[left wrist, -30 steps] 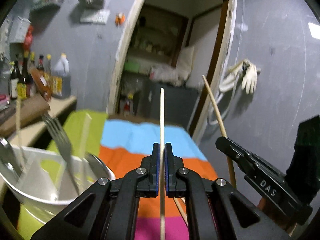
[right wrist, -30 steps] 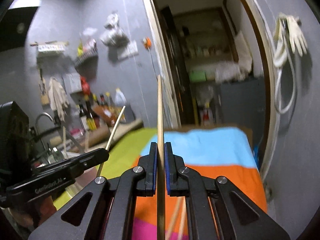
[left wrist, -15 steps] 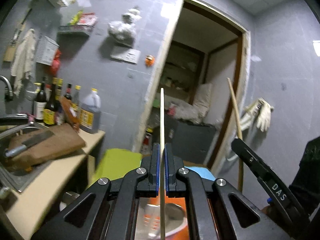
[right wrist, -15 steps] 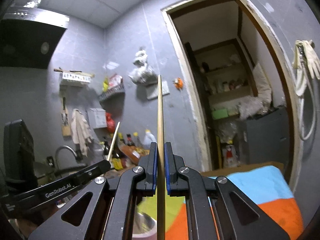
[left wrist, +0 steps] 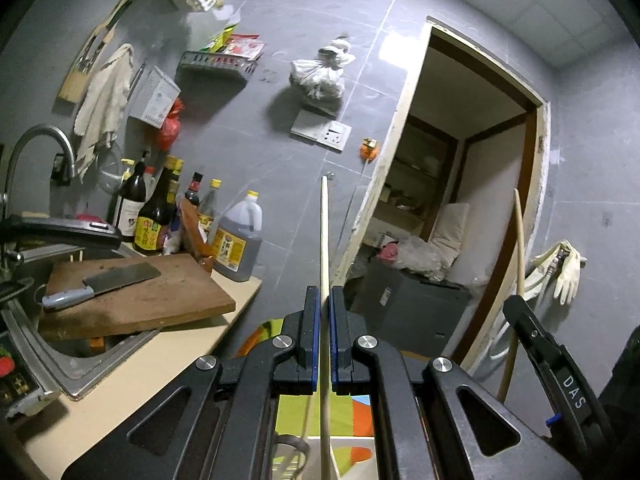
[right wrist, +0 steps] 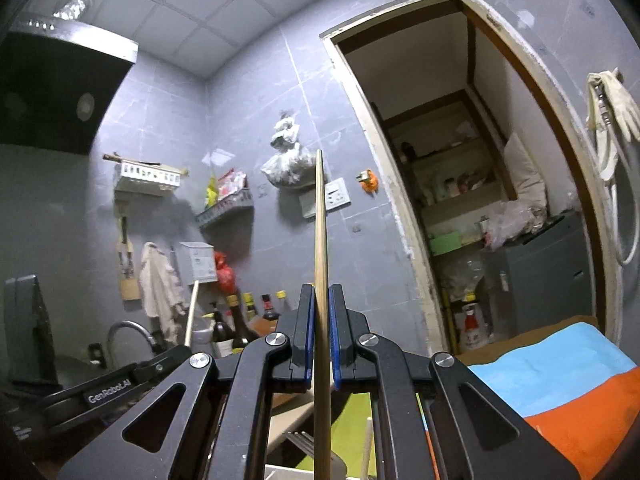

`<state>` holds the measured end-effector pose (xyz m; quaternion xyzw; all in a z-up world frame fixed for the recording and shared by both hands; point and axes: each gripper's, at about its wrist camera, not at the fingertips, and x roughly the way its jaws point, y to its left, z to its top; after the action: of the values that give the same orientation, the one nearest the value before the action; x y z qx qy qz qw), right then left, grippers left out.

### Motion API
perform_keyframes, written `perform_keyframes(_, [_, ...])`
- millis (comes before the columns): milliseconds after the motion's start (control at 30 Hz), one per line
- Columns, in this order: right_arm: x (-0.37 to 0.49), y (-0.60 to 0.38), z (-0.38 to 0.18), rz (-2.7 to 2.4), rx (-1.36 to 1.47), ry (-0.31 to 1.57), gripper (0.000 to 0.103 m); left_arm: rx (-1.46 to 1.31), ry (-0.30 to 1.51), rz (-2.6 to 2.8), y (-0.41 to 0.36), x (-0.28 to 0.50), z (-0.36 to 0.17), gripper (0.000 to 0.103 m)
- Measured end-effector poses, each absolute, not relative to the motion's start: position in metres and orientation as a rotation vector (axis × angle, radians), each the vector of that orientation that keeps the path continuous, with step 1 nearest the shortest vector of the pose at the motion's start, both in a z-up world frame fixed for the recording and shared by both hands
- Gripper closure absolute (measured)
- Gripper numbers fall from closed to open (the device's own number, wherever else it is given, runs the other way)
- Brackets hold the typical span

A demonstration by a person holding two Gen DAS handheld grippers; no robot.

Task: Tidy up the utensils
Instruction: 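Lift both chopsticks and carry them above the white caddy with both tools, then open both tools to drop the chopsticks into the caddy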

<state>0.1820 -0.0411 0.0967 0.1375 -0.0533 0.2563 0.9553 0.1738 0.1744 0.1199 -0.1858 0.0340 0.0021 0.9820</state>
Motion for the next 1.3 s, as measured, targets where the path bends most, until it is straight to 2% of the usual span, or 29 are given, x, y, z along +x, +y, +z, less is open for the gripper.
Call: perform_keyframes(1300, [0.199, -0.031, 0.058, 0.518, 0.196, 0.015, 0.097, -0.277, 0.085, 0.016, 0.144, 0.177, 0.073, 0.101])
